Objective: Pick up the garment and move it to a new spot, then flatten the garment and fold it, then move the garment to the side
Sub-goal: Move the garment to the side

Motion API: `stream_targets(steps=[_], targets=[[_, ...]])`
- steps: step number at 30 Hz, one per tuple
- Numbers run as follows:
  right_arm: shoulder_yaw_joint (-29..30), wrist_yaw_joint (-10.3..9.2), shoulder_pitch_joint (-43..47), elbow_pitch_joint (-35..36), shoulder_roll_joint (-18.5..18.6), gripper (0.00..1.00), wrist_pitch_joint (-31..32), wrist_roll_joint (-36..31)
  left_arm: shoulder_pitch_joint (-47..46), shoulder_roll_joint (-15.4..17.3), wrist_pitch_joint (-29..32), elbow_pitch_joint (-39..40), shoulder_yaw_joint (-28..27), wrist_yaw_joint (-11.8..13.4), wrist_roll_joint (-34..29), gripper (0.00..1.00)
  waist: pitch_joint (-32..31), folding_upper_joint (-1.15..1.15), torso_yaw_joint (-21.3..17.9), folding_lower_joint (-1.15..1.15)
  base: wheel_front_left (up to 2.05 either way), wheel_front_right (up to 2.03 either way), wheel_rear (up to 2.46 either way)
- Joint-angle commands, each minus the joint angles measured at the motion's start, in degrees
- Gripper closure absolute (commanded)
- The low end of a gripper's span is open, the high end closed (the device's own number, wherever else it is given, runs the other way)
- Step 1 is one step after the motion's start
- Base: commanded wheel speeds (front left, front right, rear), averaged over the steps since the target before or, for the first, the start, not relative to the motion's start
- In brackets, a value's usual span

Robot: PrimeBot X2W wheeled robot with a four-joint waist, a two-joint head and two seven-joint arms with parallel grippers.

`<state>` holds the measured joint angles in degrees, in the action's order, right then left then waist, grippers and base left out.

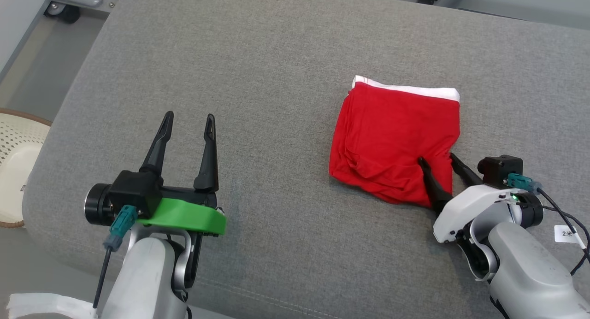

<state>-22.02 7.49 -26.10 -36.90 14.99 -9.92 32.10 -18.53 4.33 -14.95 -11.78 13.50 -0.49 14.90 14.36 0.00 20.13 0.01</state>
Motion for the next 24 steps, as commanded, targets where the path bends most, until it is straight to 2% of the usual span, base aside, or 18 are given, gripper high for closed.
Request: stream_targets(steps=[1, 2, 3, 4, 5, 6, 15, 24], targets=[[-1.4, -0.01, -0.2, -1.6, -0.1, 0.0, 0.8, 1.7, -0.7, -0.4, -0.1, -0.2, -0.1, -0.4, -0.6, 0.0, 0.3, 0.0, 0.6, -0.01, 0.0, 0.0, 0.0], [-2.2, 0.0, -0.4, -2.1, -0.1, 0.15, 1.1, 2.1, -0.8, -0.5, -0.1, -0.3, -0.1, -0.6, -0.8, 0.0, 0.3, 0.0, 0.5, -0.01, 0.0, 0.0, 0.0], [-2.2, 0.0, -0.4, -2.1, -0.1, 0.15, 1.1, 2.1, -0.8, -0.5, -0.1, -0.3, -0.1, -0.6, -0.8, 0.0, 0.3, 0.0, 0.5, -0.01, 0.0, 0.0, 0.0], [-2.7, 0.0, -0.5, -2.3, 0.0, 0.58, 1.0, 2.6, -0.9, -0.6, -0.1, -0.4, -0.2, -0.8, -0.9, 0.0, 0.3, 0.0, 0.4, -0.01, 0.0, 0.0, 0.0], [-3.2, 0.0, -0.8, -2.6, 0.1, 0.92, 1.0, 3.1, -1.0, -0.6, -0.1, -0.5, -0.2, -1.0, -1.0, 0.0, 0.3, 0.0, 0.2, -0.01, 0.0, 0.0, 0.0], [-3.8, 0.0, -1.1, -2.7, 0.3, 1.0, 1.0, 3.6, -1.1, -0.7, -0.1, -0.5, -0.3, -1.0, -1.3, 0.0, 0.3, 0.0, 0.1, -0.01, 0.0, 0.0, 0.0], [-8.3, -0.06, -1.8, -0.7, 4.2, 1.0, -0.9, 5.2, -0.9, -0.9, -0.2, -0.3, -1.2, -1.7, -2.4, 0.0, -0.1, 0.0, -3.6, -0.01, 0.0, 0.0, 0.0], [-9.9, -0.06, -0.1, 3.7, 8.9, 1.0, -2.5, 3.6, -0.8, 0.3, -0.1, 1.6, -3.1, -1.9, -3.8, 0.0, 1.2, 0.0, -13.6, -0.01, 0.0, 0.0, 0.0]])
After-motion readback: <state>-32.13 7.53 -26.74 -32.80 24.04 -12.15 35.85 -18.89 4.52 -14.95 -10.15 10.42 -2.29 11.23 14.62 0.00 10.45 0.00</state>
